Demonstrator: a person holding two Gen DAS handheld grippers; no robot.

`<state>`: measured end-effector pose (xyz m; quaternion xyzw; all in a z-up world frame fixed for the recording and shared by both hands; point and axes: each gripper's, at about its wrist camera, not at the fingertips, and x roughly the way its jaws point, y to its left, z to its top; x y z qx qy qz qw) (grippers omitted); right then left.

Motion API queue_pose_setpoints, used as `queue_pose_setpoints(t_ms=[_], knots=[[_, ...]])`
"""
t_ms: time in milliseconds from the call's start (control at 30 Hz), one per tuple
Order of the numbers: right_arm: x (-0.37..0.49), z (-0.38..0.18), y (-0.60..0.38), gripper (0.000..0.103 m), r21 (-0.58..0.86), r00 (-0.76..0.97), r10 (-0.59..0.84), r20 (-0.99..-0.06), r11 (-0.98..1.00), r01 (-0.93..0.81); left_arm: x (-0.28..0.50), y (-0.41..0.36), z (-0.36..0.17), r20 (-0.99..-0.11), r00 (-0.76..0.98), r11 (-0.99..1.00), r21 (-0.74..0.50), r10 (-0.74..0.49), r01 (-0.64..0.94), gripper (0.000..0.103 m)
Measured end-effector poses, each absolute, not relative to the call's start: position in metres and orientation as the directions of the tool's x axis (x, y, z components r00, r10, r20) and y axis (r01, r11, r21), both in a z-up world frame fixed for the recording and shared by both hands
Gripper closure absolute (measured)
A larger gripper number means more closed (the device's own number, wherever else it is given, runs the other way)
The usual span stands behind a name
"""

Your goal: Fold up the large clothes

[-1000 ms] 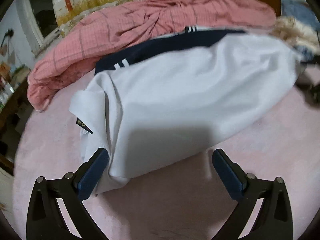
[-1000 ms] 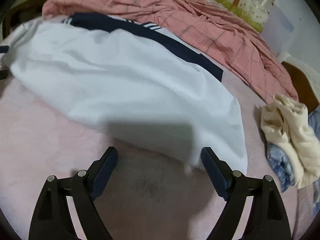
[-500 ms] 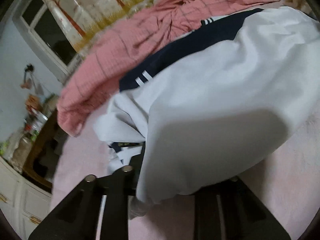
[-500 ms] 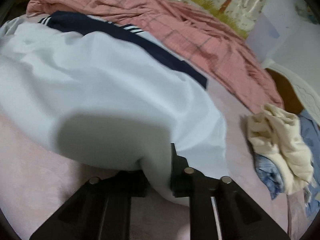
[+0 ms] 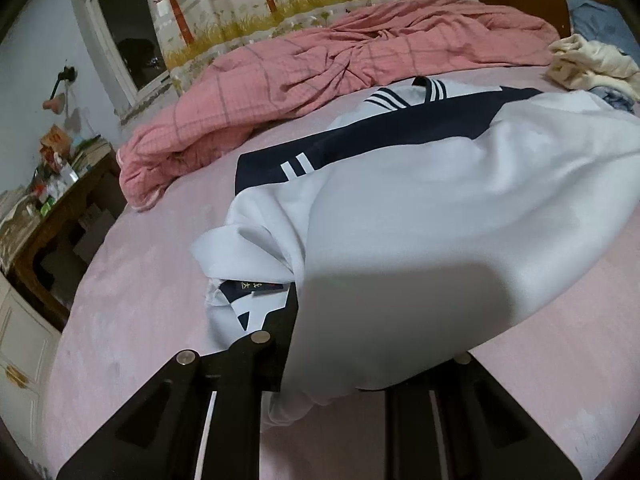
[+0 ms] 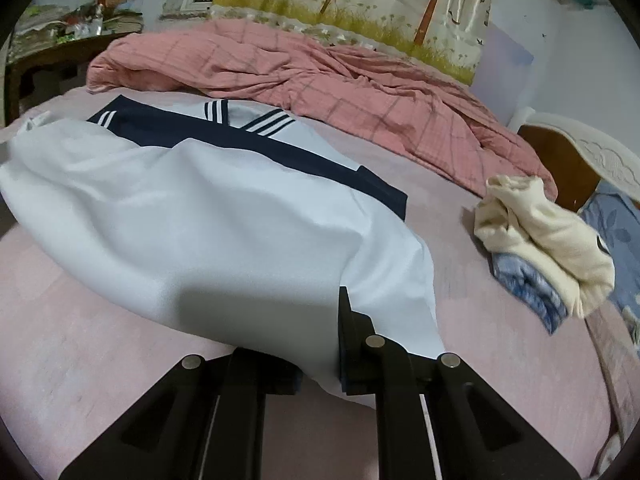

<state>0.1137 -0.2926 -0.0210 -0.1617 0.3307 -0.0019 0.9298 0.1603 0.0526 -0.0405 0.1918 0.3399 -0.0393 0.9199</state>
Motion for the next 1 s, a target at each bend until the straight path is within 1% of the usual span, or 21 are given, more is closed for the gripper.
queue_pose_setpoints(t_ms=[100, 167, 233, 267, 300, 333, 367, 400, 433, 500, 533, 567, 600, 633, 667, 733, 800, 933, 1000], knots=[[0.108, -0.025, -0.294, 0.089, -0.308, 0.778, -0.12, -0.617, 0.946, -0.099, 0.151, 0.046, -0.043, -0.634, 0.77, 0.912, 0.356, 0.076, 0.203, 0.081], [0.109, -0.027, -0.296, 0.088, -0.295, 0.772, -0.117, -0.625, 0.951, -0.095, 0.151, 0.045, -0.046, -0.637, 0.765, 0.912, 0.364, 0.095, 0.19, 0.074], [0.111, -0.028, -0.296, 0.087, -0.291, 0.773, -0.114, -0.624, 0.952, -0.094, 0.151, 0.046, -0.047, -0.637, 0.764, 0.915, 0.362, 0.104, 0.177, 0.063], [0.111, -0.029, -0.297, 0.085, -0.291, 0.773, -0.114, -0.624, 0.952, -0.094, 0.151, 0.047, -0.047, -0.635, 0.765, 0.917, 0.359, 0.104, 0.173, 0.061], [0.112, -0.03, -0.297, 0.081, -0.292, 0.771, -0.115, -0.627, 0.952, -0.096, 0.151, 0.048, -0.048, -0.637, 0.764, 0.919, 0.354, 0.102, 0.172, 0.058], [0.111, -0.031, -0.297, 0.079, -0.295, 0.769, -0.116, -0.628, 0.951, -0.097, 0.151, 0.05, -0.049, -0.642, 0.76, 0.922, 0.348, 0.101, 0.171, 0.053], [0.111, -0.031, -0.298, 0.076, -0.297, 0.768, -0.117, -0.63, 0.95, -0.099, 0.151, 0.052, -0.05, -0.644, 0.758, 0.924, 0.345, 0.104, 0.167, 0.05], [0.11, -0.032, -0.299, 0.071, -0.297, 0.767, -0.118, -0.631, 0.95, -0.098, 0.15, 0.053, -0.05, -0.644, 0.757, 0.926, 0.343, 0.107, 0.16, 0.046], [0.109, -0.031, -0.299, 0.069, -0.296, 0.768, -0.12, -0.629, 0.951, -0.094, 0.15, 0.054, -0.05, -0.644, 0.758, 0.927, 0.339, 0.107, 0.157, 0.045], [0.107, -0.03, -0.302, 0.053, -0.29, 0.774, -0.12, -0.622, 0.953, -0.086, 0.149, 0.056, -0.049, -0.643, 0.759, 0.932, 0.326, 0.097, 0.158, 0.045], [0.106, -0.029, -0.305, 0.05, -0.288, 0.778, -0.119, -0.617, 0.954, -0.082, 0.149, 0.056, -0.048, -0.641, 0.761, 0.934, 0.323, 0.095, 0.156, 0.044], [0.106, -0.028, -0.309, 0.043, -0.284, 0.78, -0.122, -0.614, 0.956, -0.075, 0.149, 0.057, -0.047, -0.64, 0.763, 0.935, 0.319, 0.09, 0.157, 0.044], [0.106, -0.028, -0.312, 0.032, -0.285, 0.778, -0.135, -0.613, 0.957, -0.059, 0.148, 0.057, -0.046, -0.639, 0.764, 0.936, 0.314, 0.086, 0.158, 0.042], [0.106, -0.028, -0.316, 0.028, -0.284, 0.777, -0.144, -0.613, 0.958, -0.047, 0.147, 0.057, -0.046, -0.635, 0.767, 0.937, 0.315, 0.089, 0.152, 0.036], [0.106, -0.028, -0.32, 0.023, -0.273, 0.776, -0.134, -0.616, 0.961, -0.05, 0.146, 0.059, -0.046, -0.631, 0.77, 0.937, 0.317, 0.095, 0.145, 0.033], [0.105, -0.03, -0.326, 0.023, -0.243, 0.766, -0.101, -0.635, 0.967, -0.074, 0.142, 0.062, -0.046, -0.631, 0.769, 0.938, 0.318, 0.104, 0.135, 0.021], [0.102, -0.033, -0.329, 0.023, -0.229, 0.755, -0.086, -0.65, 0.969, -0.087, 0.137, 0.068, -0.047, -0.638, 0.763, 0.942, 0.31, 0.105, 0.129, 0.014], [0.094, -0.039, -0.324, 0.023, -0.254, 0.737, -0.088, -0.67, 0.96, -0.116, 0.126, 0.072, -0.053, -0.681, 0.724, 0.942, 0.306, 0.114, 0.14, 0.013], [0.085, -0.04, -0.318, 0.022, -0.252, 0.738, -0.069, -0.671, 0.958, -0.139, 0.116, 0.07, -0.051, -0.682, 0.724, 0.942, 0.3, 0.101, 0.151, 0.013]])
